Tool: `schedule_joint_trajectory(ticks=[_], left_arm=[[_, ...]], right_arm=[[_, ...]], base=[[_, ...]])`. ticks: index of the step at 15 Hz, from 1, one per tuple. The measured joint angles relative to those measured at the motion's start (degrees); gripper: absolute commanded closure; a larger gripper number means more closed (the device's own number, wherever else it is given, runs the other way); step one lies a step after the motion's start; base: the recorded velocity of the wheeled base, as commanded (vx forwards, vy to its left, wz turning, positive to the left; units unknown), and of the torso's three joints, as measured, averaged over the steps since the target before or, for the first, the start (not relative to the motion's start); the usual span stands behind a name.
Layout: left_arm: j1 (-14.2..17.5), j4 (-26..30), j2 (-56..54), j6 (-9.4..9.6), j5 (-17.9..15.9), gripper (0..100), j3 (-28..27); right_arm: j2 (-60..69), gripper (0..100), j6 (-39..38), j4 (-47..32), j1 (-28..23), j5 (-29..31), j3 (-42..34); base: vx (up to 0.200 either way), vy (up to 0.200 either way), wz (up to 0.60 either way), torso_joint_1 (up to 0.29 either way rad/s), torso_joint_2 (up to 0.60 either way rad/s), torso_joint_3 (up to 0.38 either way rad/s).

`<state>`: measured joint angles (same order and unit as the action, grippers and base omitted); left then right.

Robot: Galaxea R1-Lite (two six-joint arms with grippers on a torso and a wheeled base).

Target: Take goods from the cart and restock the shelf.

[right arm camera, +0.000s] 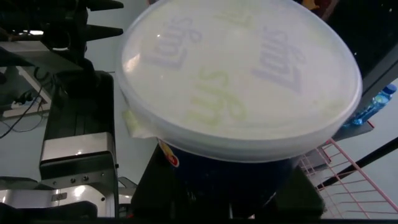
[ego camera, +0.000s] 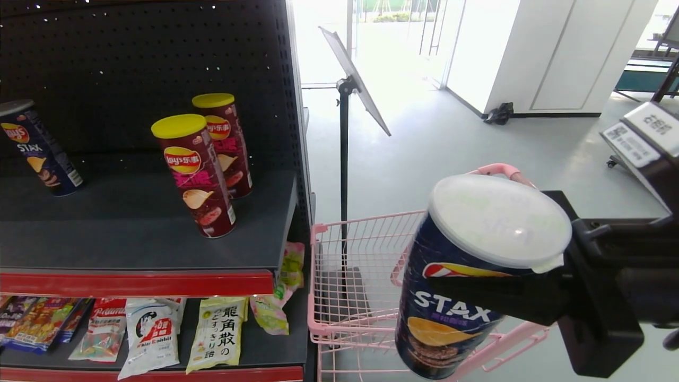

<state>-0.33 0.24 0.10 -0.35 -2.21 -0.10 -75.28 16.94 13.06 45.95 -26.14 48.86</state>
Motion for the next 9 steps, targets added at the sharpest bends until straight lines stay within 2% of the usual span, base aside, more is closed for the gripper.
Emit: schedule_joint_trajectory(ticks=[3, 9], left_arm=[[0.0, -0.04, 0.0, -0.05, 0.0, 0, 0.0], [-0.02, 0.0, 0.0, -0.05, 0.0, 0, 0.0]], right_arm=[[0.2, 100, 0.0, 0.18, 0.02, 0.61, -0.73], [1.77, 100, -0.45, 0.51, -0.33, 1.38, -1.57]], base=[[0.0, 0.0, 0.0, 0.144, -0.32, -0.175], [0.0, 0.0, 0.0, 0.0, 0.0, 0.0]])
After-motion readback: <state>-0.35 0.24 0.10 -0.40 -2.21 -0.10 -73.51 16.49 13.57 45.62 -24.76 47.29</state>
